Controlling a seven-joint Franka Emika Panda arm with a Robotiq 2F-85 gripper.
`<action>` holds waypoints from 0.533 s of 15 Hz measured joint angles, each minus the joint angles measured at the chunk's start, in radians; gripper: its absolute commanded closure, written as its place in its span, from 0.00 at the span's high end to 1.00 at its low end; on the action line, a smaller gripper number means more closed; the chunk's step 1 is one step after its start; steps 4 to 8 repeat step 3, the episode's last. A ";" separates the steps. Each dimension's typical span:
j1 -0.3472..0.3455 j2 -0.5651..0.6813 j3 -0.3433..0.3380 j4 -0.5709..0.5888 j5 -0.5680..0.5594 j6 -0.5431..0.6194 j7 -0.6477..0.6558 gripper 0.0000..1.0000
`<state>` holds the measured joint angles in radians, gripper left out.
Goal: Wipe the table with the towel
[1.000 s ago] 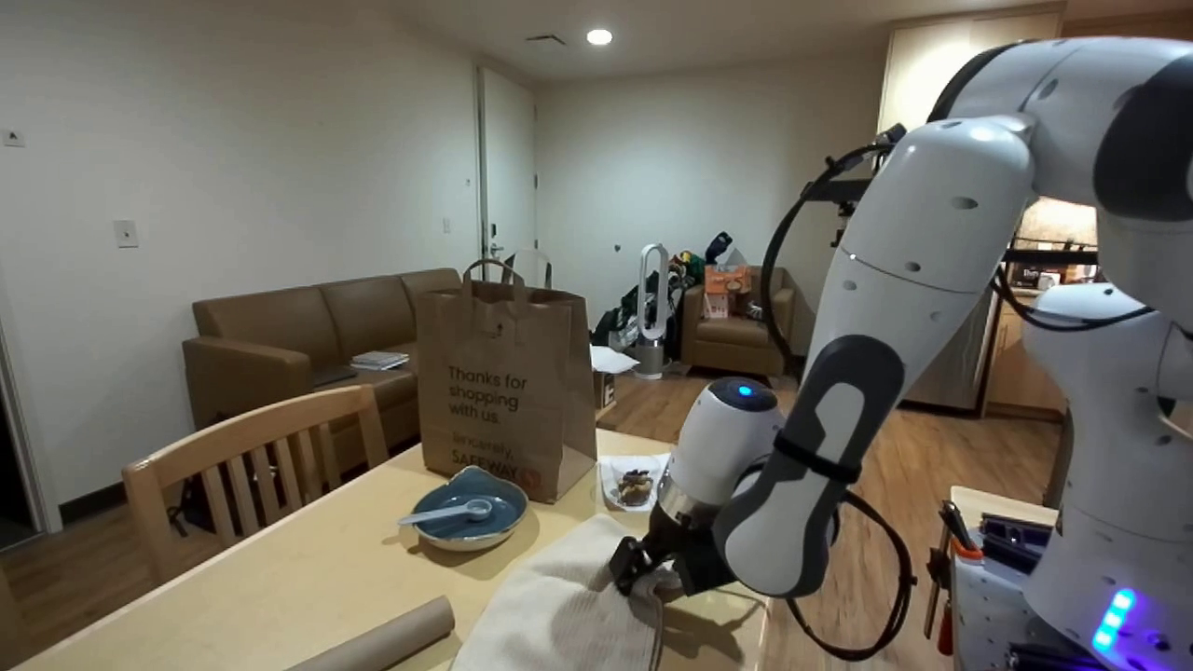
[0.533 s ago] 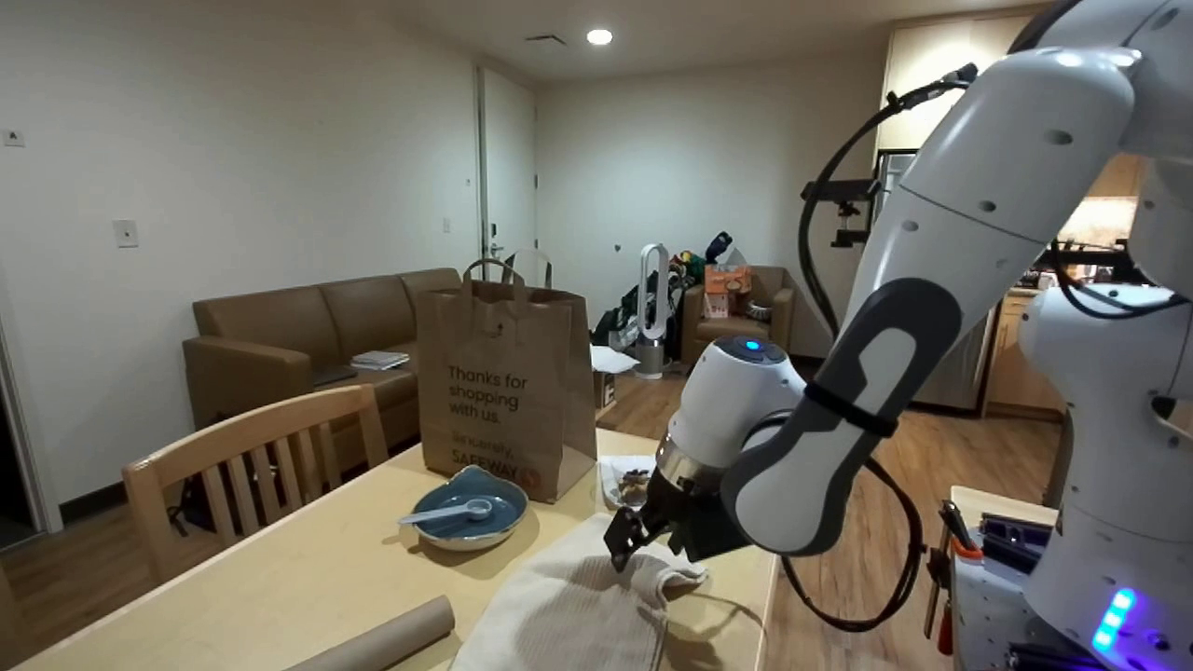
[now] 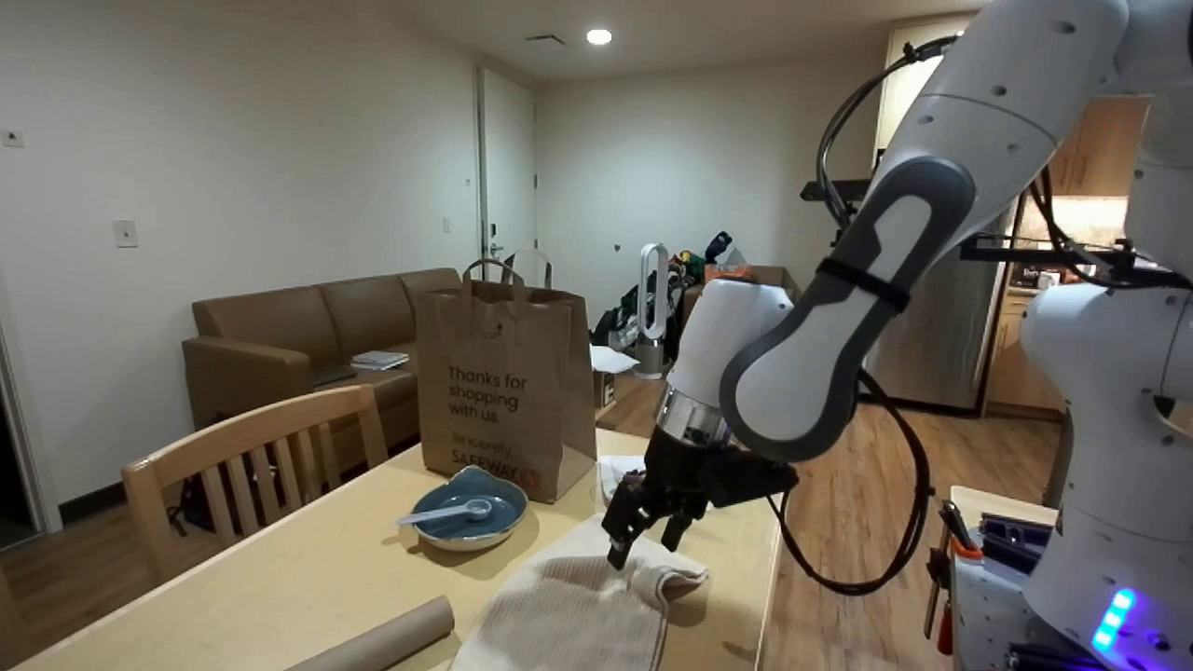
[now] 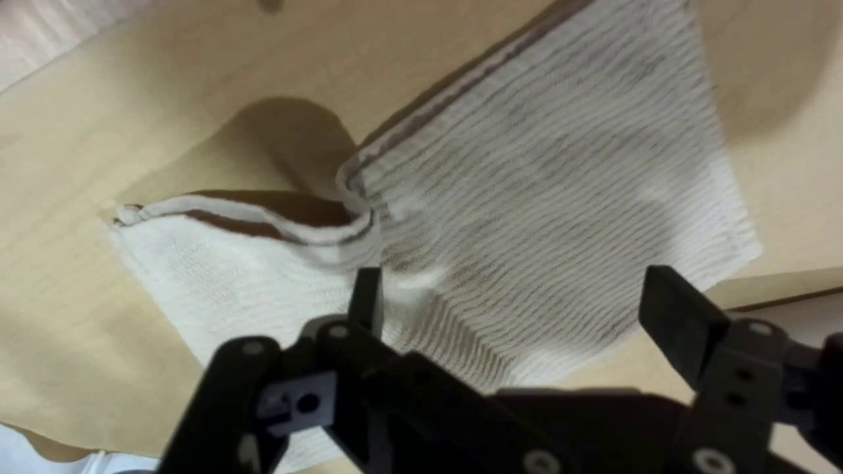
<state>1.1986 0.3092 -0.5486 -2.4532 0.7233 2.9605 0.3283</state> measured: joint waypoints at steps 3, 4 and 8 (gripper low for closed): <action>-0.024 -0.036 -0.027 0.001 -0.026 -0.189 -0.023 1.00; -0.024 -0.036 -0.027 0.001 -0.026 -0.189 -0.023 1.00; -0.024 -0.036 -0.027 0.001 -0.026 -0.189 -0.023 1.00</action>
